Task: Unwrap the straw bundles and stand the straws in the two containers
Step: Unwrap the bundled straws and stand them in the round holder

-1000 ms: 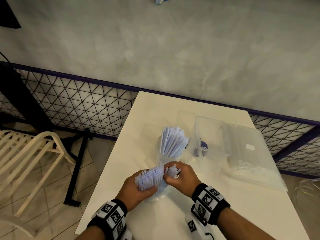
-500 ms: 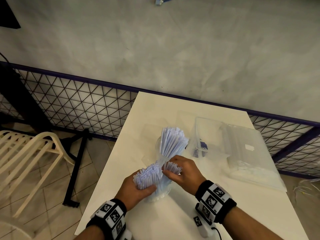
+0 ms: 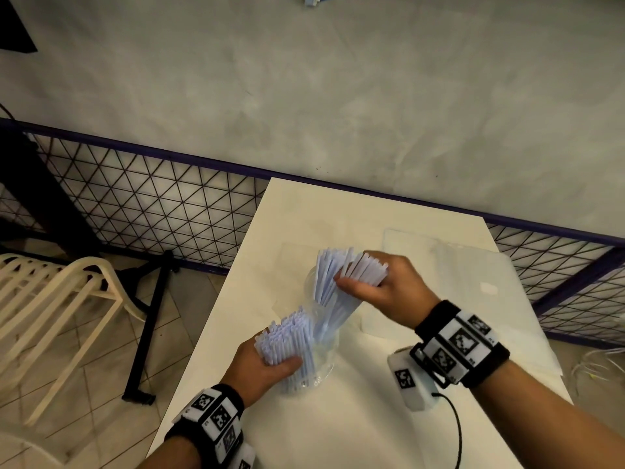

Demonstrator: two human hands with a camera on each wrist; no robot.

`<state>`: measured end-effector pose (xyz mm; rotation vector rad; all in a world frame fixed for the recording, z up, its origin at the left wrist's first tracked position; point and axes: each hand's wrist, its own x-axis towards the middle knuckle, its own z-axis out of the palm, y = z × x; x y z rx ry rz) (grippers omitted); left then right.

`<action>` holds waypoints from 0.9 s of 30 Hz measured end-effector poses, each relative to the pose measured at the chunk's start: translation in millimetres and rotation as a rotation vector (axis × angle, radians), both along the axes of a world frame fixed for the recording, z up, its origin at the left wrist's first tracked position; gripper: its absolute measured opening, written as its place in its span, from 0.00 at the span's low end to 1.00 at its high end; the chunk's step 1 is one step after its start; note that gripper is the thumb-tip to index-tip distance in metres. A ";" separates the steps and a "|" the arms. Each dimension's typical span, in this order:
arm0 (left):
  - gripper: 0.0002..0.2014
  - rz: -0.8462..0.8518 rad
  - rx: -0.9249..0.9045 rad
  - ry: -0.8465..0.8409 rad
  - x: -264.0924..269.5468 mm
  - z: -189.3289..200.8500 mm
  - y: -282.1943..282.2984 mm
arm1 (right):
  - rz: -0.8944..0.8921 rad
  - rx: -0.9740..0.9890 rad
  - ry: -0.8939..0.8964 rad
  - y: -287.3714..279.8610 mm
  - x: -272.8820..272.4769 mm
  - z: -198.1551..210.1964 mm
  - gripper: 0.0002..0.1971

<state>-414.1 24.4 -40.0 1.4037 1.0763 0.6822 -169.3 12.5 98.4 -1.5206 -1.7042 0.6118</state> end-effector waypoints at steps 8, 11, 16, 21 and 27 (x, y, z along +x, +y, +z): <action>0.17 0.007 0.000 -0.002 0.9 0.6 0.5 | -0.071 0.028 0.037 31.0 26.4 49.2 0.10; 0.17 0.015 -0.002 0.000 1.1 0.4 0.5 | -0.098 -0.011 0.029 45.1 31.7 42.9 0.11; 0.18 0.016 0.007 -0.001 1.2 1.0 -0.3 | -0.140 -0.070 -0.030 59.9 31.9 12.7 0.13; 0.18 0.022 0.021 0.011 1.0 1.5 -0.8 | -0.184 -0.187 -0.103 61.7 22.8 -24.6 0.17; 0.18 0.029 0.012 0.013 0.3 2.2 -2.5 | -0.247 -0.155 -0.015 59.3 22.8 -29.6 0.41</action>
